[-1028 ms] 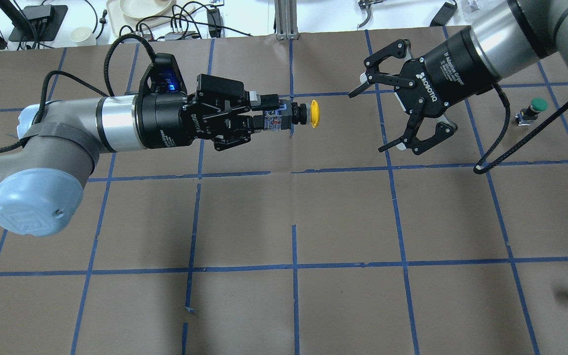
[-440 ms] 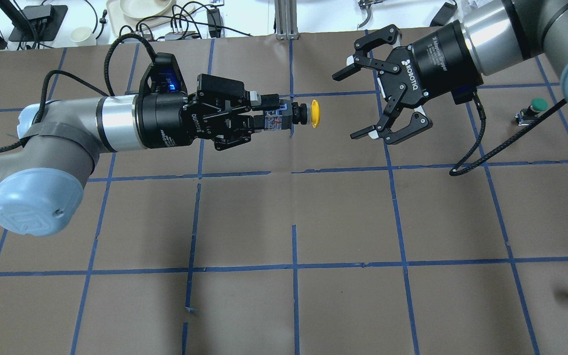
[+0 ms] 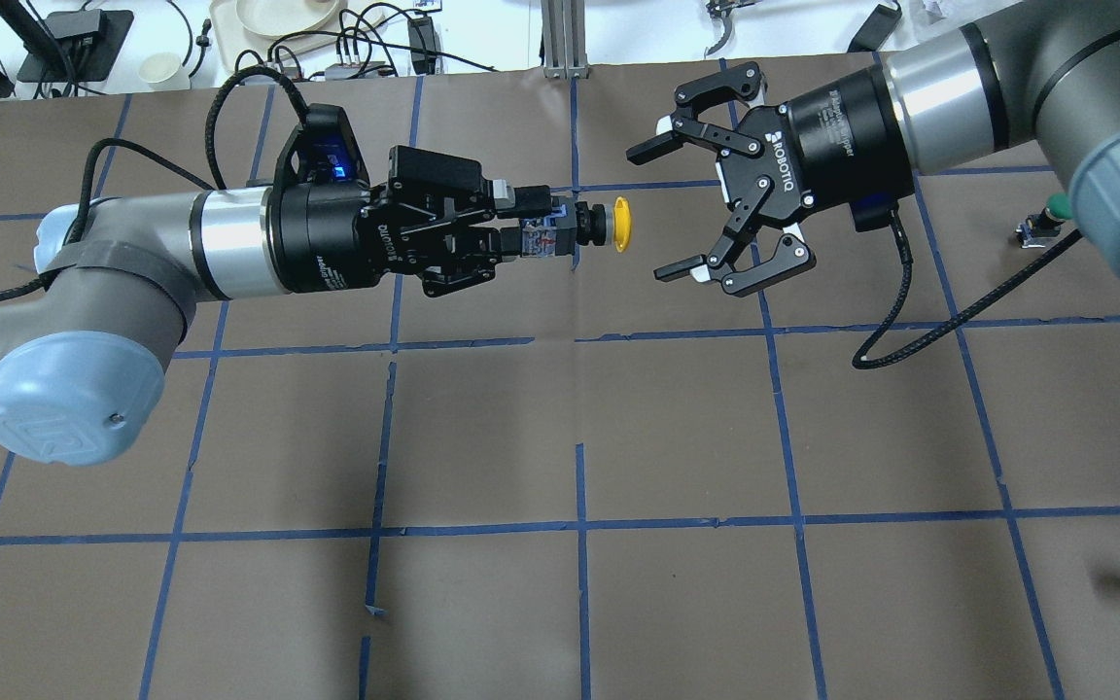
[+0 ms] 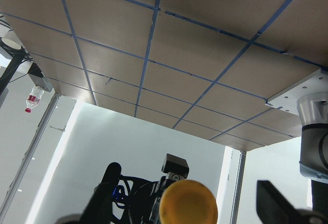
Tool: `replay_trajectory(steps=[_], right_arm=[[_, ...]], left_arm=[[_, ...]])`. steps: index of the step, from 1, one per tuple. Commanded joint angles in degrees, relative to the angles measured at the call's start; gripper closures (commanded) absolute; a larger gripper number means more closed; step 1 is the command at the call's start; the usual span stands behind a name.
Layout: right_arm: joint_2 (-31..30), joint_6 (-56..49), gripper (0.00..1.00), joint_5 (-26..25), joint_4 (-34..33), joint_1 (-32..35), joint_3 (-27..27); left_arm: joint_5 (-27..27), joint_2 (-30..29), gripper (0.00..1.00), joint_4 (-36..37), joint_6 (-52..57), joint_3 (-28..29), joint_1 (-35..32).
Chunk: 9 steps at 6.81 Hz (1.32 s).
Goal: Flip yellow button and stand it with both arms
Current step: 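Hold the button still with the left gripper while the right gripper approaches its yellow cap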
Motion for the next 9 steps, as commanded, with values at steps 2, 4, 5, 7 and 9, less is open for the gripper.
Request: replay_trajectory(steps=[2, 4, 5, 7, 9], right_arm=[[-0.5, 0.3, 0.01, 2.7, 0.4, 0.1, 0.6], [-0.2, 0.3, 0.01, 4.6, 1.0, 0.1, 1.8], [-0.2, 0.4, 0.01, 6.3, 1.0, 0.1, 2.2], [-0.5, 0.6, 0.03, 7.1, 1.0, 0.6, 2.9], [0.0, 0.7, 0.21, 6.3, 0.7, 1.5, 2.7]], left_arm=[[0.0, 0.0, 0.84, 0.0, 0.0, 0.0, 0.0], [0.0, 0.0, 0.84, 0.0, 0.2, -0.1, 0.0], [0.1, 0.0, 0.84, 0.0, 0.4, -0.1, 0.0], [0.1, 0.0, 0.84, 0.8, 0.2, -0.1, 0.0], [0.1, 0.0, 0.84, 0.8, 0.2, -0.1, 0.0]])
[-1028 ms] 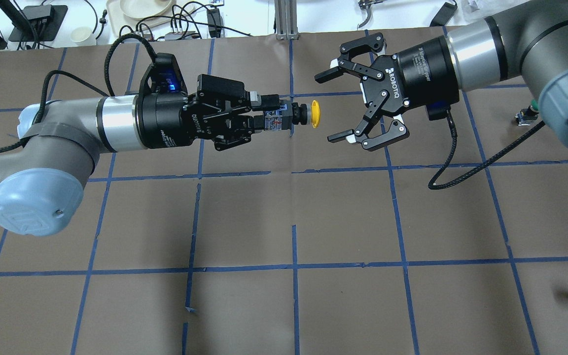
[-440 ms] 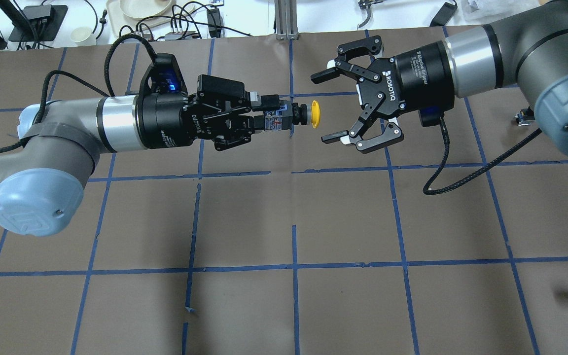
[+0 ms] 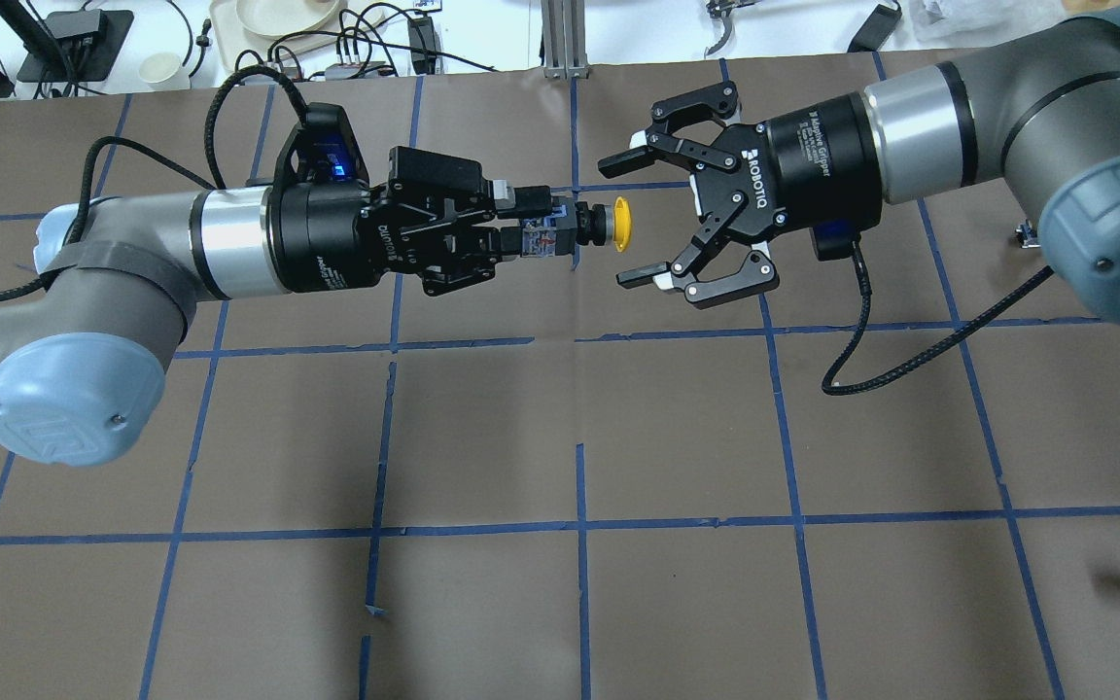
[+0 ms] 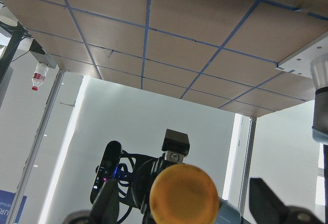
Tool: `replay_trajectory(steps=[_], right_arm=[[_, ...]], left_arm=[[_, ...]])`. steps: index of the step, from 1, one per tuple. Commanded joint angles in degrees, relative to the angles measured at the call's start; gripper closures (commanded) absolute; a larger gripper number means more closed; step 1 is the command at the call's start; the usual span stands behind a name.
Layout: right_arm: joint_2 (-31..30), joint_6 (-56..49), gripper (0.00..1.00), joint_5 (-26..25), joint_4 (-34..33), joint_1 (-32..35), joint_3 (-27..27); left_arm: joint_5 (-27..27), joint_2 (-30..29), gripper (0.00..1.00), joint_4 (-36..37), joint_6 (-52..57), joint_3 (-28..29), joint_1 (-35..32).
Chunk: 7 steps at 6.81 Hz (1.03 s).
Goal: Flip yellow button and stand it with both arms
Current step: 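Hold the button still with the left gripper while the right gripper approaches its yellow cap, then grasp the yellow cap with the right gripper while the left gripper releases and withdraws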
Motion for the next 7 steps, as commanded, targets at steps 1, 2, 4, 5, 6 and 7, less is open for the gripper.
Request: replay_trajectory(steps=[1, 2, 4, 5, 6, 7], right_arm=[[0.0, 0.0, 0.36, -0.4, 0.0, 0.2, -0.1], [-0.1, 0.1, 0.56, -0.3, 0.0, 0.1, -0.1], [-0.1, 0.2, 0.77, -0.1, 0.1, -0.1, -0.1], [-0.1, 0.2, 0.79, 0.0, 0.1, -0.1, -0.1], [0.1, 0.5, 0.8, -0.2, 0.1, -0.5, -0.3], [-0.1, 1.9, 0.8, -0.4, 0.1, -1.2, -0.4]], left_arm=[[0.0, 0.0, 0.84, 0.0, 0.0, 0.0, 0.0], [0.0, 0.0, 0.84, 0.0, 0.0, 0.0, 0.0], [0.1, 0.1, 0.84, 0.0, 0.2, 0.0, 0.0], [0.0, 0.1, 0.82, 0.1, 0.1, 0.0, 0.0], [0.5, 0.1, 0.29, 0.1, -0.5, 0.1, 0.0], [0.5, 0.0, 0.05, 0.1, -1.5, 0.0, 0.0]])
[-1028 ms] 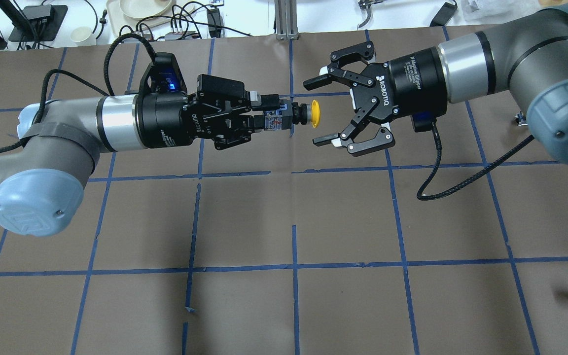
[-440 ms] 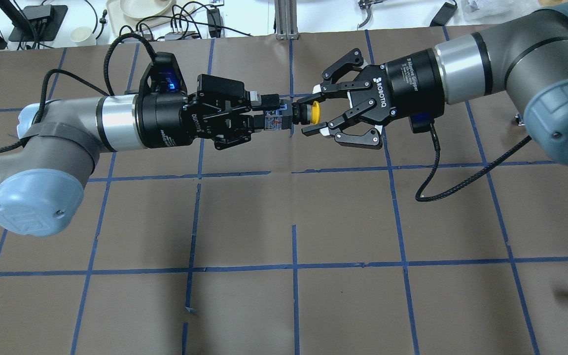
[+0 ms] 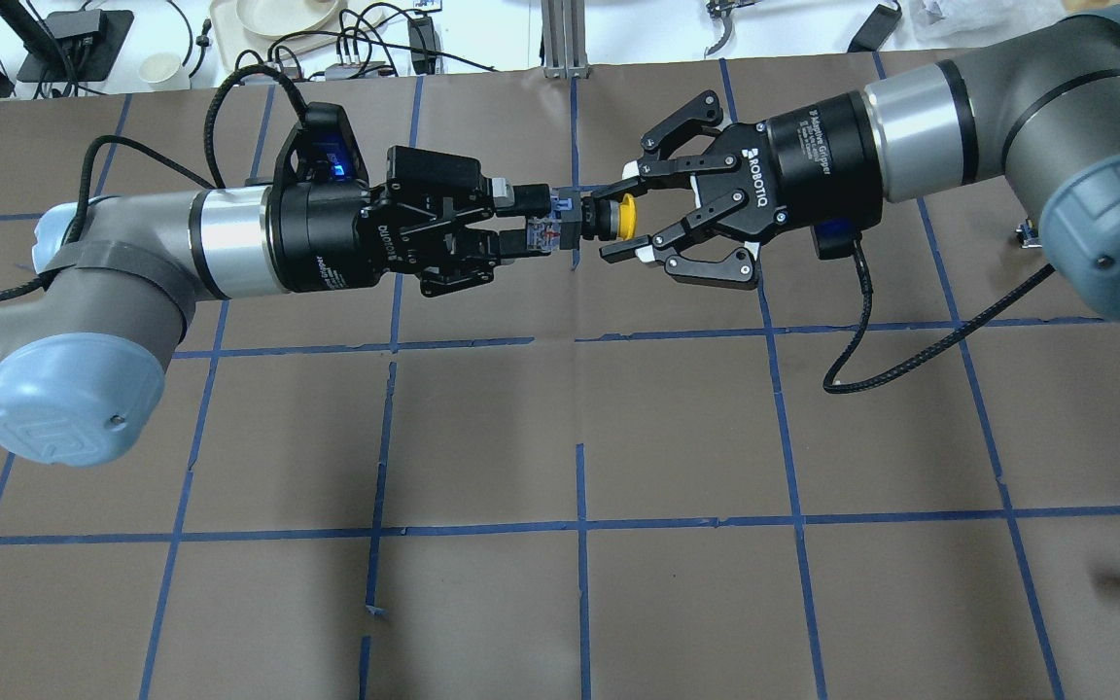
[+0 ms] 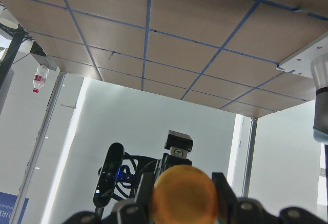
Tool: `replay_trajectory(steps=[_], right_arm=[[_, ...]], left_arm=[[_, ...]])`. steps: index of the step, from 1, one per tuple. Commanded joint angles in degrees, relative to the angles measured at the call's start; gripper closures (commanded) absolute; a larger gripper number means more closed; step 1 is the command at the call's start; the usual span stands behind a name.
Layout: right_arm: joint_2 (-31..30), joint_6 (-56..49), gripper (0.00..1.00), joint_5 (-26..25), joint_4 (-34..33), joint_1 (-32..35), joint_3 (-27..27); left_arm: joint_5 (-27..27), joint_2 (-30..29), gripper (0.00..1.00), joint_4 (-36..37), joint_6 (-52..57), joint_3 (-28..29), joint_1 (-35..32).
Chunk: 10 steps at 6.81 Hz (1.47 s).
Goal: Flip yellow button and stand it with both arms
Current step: 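Grasp the yellow cap with the right gripper while the left gripper releases and withdraws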
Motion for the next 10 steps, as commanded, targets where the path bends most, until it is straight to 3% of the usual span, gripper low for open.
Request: replay_trajectory(steps=[1, 2, 4, 8, 9, 10], right_arm=[[0.1, 1.2, 0.8, -0.3, -0.1, -0.7, -0.2], [0.3, 1.2, 0.81, -1.8, -0.7, -1.4, -0.3], [-0.1, -3.1, 0.81, -10.5, -2.4, -5.3, -0.7], [-0.3, -43.7, 0.84, -42.5, -2.6, -5.6, 0.0], [-0.3, -57.8, 0.88, -52.2, -2.6, -8.0, 0.0], [-0.3, -70.0, 0.88, -56.5, -2.9, -12.7, 0.1]], left_arm=[[0.1, -0.1, 0.05, 0.1, -1.1, 0.1, 0.0], [0.3, -0.2, 0.05, 0.1, -1.0, 0.7, 0.2], [8.0, -0.2, 0.05, 1.1, -1.9, 1.6, 1.0], [32.9, -3.0, 0.05, 1.9, -2.1, 7.4, 3.5], [41.0, -3.7, 0.05, 1.3, -2.4, 10.1, 3.8], [54.2, -3.6, 0.04, 1.7, -3.9, 13.0, 3.6]])
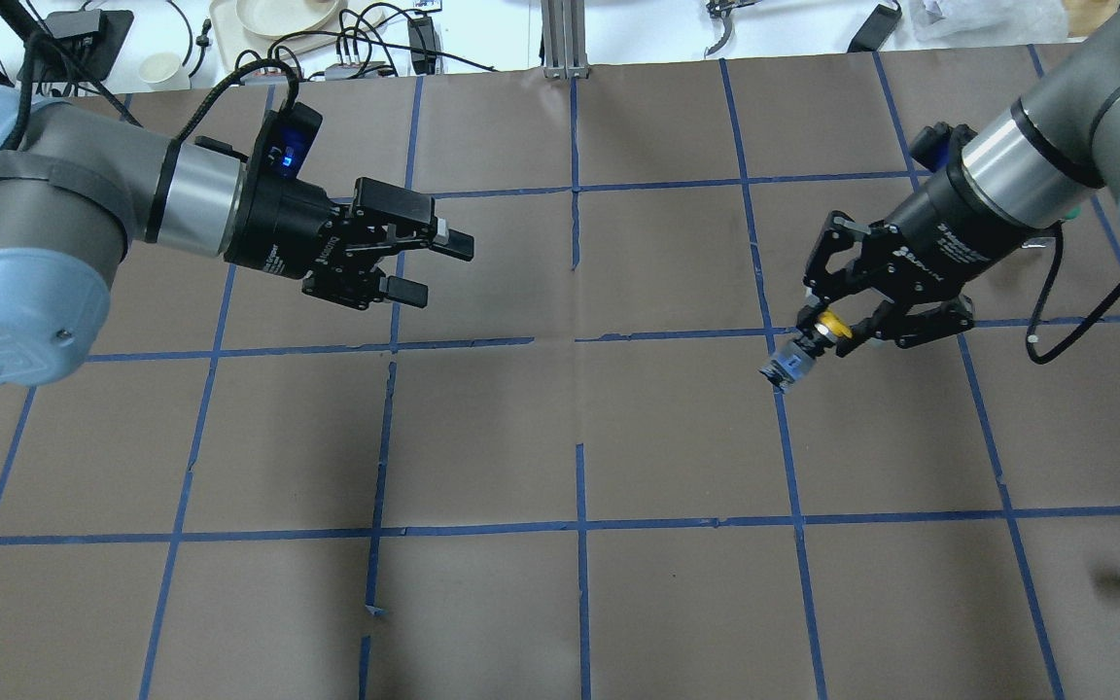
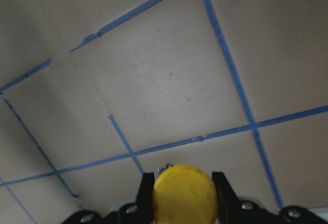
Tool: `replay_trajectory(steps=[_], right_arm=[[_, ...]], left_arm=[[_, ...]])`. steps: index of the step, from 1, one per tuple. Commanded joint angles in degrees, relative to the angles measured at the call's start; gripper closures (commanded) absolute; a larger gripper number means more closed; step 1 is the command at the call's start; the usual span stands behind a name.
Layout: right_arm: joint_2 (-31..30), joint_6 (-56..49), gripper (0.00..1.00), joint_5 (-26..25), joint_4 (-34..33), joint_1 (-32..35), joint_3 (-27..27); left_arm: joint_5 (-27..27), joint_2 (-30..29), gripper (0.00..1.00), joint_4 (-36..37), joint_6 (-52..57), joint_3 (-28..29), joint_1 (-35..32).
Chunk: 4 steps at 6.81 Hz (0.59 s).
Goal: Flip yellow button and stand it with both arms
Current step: 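Lower the button upright onto the table with the right gripper while the left arm retracts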
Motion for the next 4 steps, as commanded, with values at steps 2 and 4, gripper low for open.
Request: replay_trajectory(steps=[2, 4], right_arm=[[0.7, -39.7, 0.88, -7.5, -0.5, -19.5, 0.3], [3.8, -66.9, 0.88, -7.7, -10.9, -24.0, 0.8]], left_arm=[[30.6, -0.2, 0.01, -3.5, -1.3, 10.9, -1.3], [42.8, -0.6, 0.01, -11.5, -1.5, 19.9, -4.1]])
